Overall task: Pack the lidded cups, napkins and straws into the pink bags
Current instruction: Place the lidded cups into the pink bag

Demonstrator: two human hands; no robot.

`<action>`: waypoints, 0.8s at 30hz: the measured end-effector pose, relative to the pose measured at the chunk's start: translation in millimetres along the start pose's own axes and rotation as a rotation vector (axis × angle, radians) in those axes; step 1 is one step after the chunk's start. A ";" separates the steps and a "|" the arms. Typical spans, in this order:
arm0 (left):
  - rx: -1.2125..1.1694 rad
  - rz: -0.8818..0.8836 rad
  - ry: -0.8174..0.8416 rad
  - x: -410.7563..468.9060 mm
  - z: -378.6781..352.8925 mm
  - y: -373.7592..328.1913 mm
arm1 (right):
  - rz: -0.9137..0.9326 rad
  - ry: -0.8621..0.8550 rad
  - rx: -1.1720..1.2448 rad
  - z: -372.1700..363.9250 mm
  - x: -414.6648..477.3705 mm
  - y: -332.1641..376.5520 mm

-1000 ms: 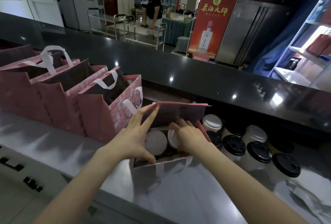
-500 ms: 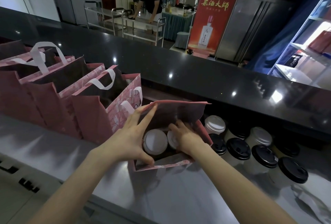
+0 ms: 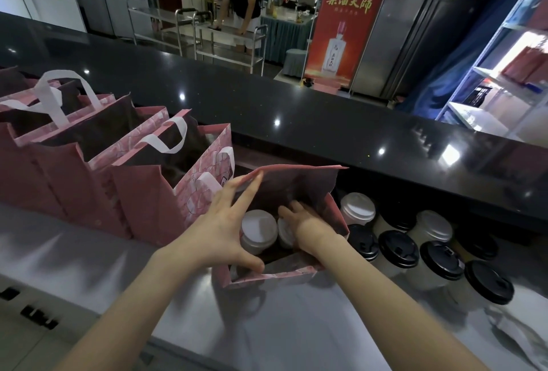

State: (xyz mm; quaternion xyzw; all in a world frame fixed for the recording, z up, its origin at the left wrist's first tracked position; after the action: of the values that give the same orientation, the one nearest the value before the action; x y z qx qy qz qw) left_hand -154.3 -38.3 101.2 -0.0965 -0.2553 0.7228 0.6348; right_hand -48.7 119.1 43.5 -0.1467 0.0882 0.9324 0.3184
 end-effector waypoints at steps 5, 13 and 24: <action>-0.077 0.086 -0.027 2.9 3.0 7.7 | 0.088 -0.190 0.205 32.2 -41.2 2.4; -0.109 0.187 -0.093 11.4 12.3 12.0 | 0.284 -0.241 0.130 50.2 -130.0 3.9; -0.030 0.193 -0.186 -10.3 33.9 14.1 | 0.083 -0.663 -0.052 61.8 -123.8 -9.4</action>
State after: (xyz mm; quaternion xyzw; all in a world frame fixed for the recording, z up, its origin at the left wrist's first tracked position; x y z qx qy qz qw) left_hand -180.5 -57.5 121.2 -0.0626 -0.3137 0.7824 0.5344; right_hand 37.1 72.1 141.8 0.1605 -0.0381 0.9434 0.2877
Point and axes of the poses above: each hand's wrist, its own x-axis towards the middle knuckle, its own z-axis out of the back of the hand, y = z × x, the point moved 5 cm from there along x, towards the middle knuckle, and after that the axes turned 5 degrees about x, right-handed, at the moved point
